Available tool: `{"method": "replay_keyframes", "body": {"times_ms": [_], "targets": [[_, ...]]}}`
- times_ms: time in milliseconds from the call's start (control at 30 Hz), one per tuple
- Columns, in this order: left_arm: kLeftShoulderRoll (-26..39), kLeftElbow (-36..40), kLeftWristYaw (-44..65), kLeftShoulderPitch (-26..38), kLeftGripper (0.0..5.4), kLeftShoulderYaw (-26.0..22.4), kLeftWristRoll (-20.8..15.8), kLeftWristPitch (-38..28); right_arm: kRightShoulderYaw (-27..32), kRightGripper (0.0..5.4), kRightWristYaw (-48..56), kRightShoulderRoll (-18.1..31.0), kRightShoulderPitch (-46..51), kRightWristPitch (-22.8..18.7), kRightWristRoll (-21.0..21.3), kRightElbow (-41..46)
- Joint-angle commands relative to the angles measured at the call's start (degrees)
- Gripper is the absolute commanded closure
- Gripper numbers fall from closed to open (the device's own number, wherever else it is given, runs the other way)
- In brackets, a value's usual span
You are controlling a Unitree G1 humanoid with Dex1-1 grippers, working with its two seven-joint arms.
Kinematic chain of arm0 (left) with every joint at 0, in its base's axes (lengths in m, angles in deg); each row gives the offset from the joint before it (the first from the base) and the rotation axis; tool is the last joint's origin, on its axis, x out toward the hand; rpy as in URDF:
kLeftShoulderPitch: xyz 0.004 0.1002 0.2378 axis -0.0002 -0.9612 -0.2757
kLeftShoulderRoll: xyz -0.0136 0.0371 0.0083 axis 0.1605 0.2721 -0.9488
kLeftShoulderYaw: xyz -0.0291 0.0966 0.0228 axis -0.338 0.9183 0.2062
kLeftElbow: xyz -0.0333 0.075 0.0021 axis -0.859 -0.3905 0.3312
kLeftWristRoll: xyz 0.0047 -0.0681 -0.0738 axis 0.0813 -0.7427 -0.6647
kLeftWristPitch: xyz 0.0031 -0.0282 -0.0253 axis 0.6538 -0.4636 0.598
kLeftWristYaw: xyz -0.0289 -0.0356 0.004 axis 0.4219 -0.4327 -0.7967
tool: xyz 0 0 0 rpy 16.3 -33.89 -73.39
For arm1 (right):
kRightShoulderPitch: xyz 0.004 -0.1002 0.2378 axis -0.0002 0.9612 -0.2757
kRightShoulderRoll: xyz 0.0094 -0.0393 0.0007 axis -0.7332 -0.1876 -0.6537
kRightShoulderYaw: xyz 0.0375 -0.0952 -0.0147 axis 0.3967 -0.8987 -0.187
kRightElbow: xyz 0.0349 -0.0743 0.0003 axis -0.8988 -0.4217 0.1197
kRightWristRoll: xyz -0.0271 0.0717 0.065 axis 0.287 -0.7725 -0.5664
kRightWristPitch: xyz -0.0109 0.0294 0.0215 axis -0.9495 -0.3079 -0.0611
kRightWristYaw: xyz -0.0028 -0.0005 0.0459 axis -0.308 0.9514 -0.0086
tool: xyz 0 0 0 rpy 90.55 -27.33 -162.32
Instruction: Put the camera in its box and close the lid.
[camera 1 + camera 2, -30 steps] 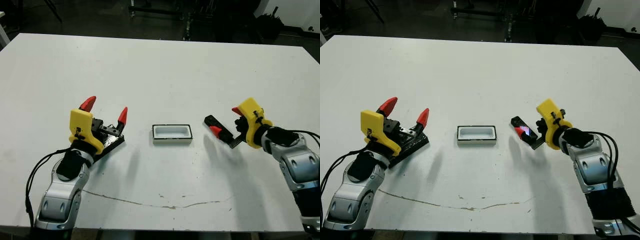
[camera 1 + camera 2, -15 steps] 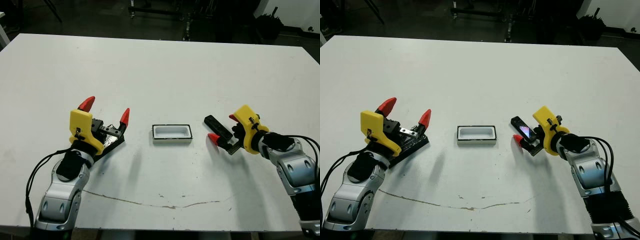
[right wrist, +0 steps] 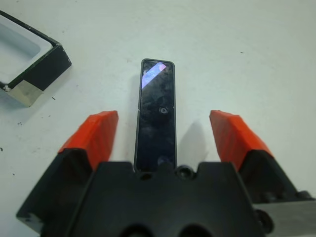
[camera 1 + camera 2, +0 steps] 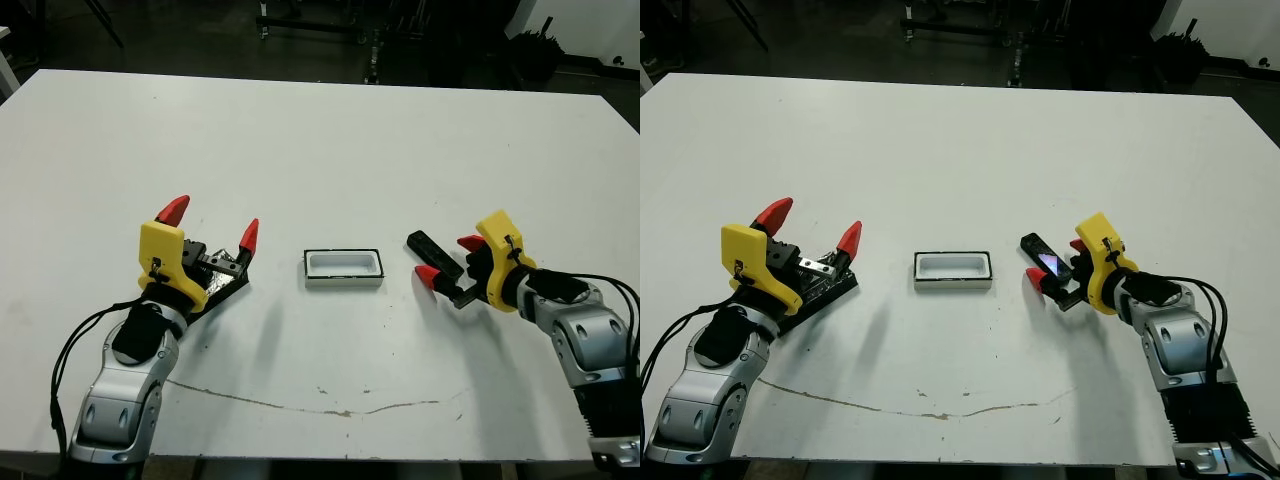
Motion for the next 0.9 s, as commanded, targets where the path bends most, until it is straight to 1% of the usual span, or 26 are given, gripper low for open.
{"method": "replay_keyframes", "body": {"times_ms": [33,100,200,367,467,633,700,800,900], "targets": [[0.2,0.1,0.0,-0.5,0.0,-0.2,0.1,0.5,-0.5,1.14,-1.3,-0.5,1.5,-2.8,0.6,-1.6],[0.1,0.3,-0.1,-0.6,0.0,-0.1,0.2,0.6,-0.5,1.42,-0.7,-0.4,1.5,-3.0,0.3,-1.7],[0.2,0.3,0.0,-0.6,0.0,-0.2,0.1,0.6,-0.1,1.85,-0.9,-0.5,1.2,-5.7,-0.7,-0.9],[0.1,0.2,0.2,-0.6,0.0,-0.2,-0.3,0.4,0.7,2.5,-1.9,-0.9,1.9,-7.8,-1.5,1.3],[0.1,0.3,0.0,-0.6,0.0,-0.1,-0.1,0.6,0.4,2.89,-1.5,-0.4,1.9,-7.7,-1.6,1.8],[0.0,0.4,-0.3,-0.4,0.0,0.0,0.1,1.0,0.5,3.61,-0.8,0.0,1.4,-9.4,-2.2,2.2],[-0.1,0.4,-0.3,-0.4,0.0,0.0,0.0,1.1,0.5,3.73,-0.4,0.1,1.3,-9.7,-2.5,2.2],[-0.1,0.3,-0.3,-0.4,0.0,-0.1,0.0,0.9,0.4,3.73,0.0,0.3,0.9,-10.9,-3.1,2.4],[-0.1,0.3,-0.2,-0.4,0.0,0.0,0.0,0.8,1.4,3.73,-0.9,0.1,1.2,-8.9,-2.9,3.7]]}}
